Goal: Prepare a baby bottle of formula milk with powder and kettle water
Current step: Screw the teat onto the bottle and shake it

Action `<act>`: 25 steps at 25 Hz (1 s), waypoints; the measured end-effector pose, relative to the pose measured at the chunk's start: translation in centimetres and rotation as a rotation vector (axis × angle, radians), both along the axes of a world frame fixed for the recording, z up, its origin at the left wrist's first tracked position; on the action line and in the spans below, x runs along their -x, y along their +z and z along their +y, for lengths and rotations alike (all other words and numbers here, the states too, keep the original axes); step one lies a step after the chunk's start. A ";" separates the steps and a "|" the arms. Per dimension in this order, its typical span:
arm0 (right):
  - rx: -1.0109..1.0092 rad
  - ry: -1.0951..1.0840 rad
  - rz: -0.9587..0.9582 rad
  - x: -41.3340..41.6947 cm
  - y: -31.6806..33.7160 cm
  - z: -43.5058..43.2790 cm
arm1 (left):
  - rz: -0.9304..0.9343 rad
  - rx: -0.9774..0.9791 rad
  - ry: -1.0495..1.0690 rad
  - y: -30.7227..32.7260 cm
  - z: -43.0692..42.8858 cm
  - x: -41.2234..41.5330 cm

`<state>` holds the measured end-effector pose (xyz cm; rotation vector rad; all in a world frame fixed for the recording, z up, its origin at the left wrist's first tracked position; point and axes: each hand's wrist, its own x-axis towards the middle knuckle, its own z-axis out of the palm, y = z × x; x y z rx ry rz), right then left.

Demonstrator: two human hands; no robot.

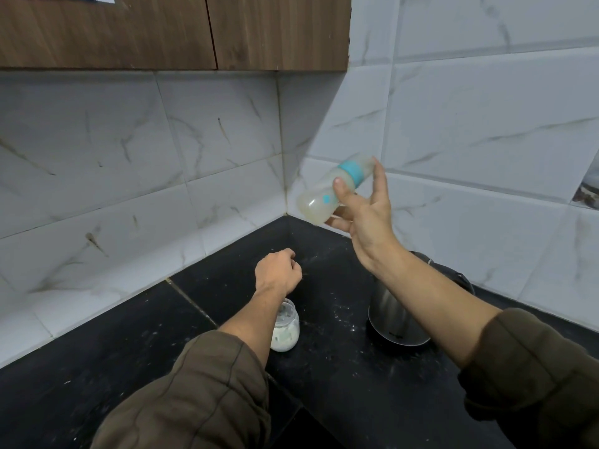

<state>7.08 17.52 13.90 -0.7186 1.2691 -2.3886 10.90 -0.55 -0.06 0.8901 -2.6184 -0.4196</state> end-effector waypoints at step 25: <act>-0.118 0.043 0.209 -0.9 -0.8 0.3 | 0.016 -0.019 -0.012 0.3 0.3 -0.1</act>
